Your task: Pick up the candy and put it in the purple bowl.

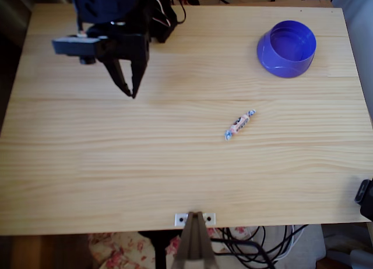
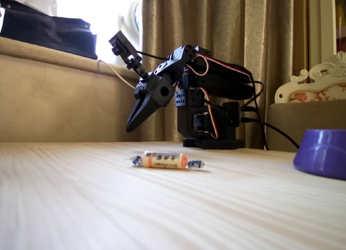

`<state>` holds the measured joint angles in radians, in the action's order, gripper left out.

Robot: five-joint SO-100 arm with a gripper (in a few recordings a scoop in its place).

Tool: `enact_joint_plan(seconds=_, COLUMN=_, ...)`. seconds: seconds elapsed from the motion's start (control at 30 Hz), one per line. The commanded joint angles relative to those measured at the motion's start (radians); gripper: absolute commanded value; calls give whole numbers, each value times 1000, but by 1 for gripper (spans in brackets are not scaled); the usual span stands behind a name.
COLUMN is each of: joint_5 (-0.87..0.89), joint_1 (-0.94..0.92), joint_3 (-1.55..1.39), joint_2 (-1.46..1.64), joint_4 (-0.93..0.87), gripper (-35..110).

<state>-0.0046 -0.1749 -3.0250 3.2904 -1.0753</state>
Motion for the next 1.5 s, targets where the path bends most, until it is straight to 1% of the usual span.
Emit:
enact_joint_plan(seconds=0.0, joint_5=-21, joint_1=-8, joint_3=14, joint_2=9, joint_4=2, gripper=1)
enact_joint_plan(seconds=1.47, joint_5=-44, joint_1=11, joint_3=14, joint_2=9, joint_4=3, gripper=0)
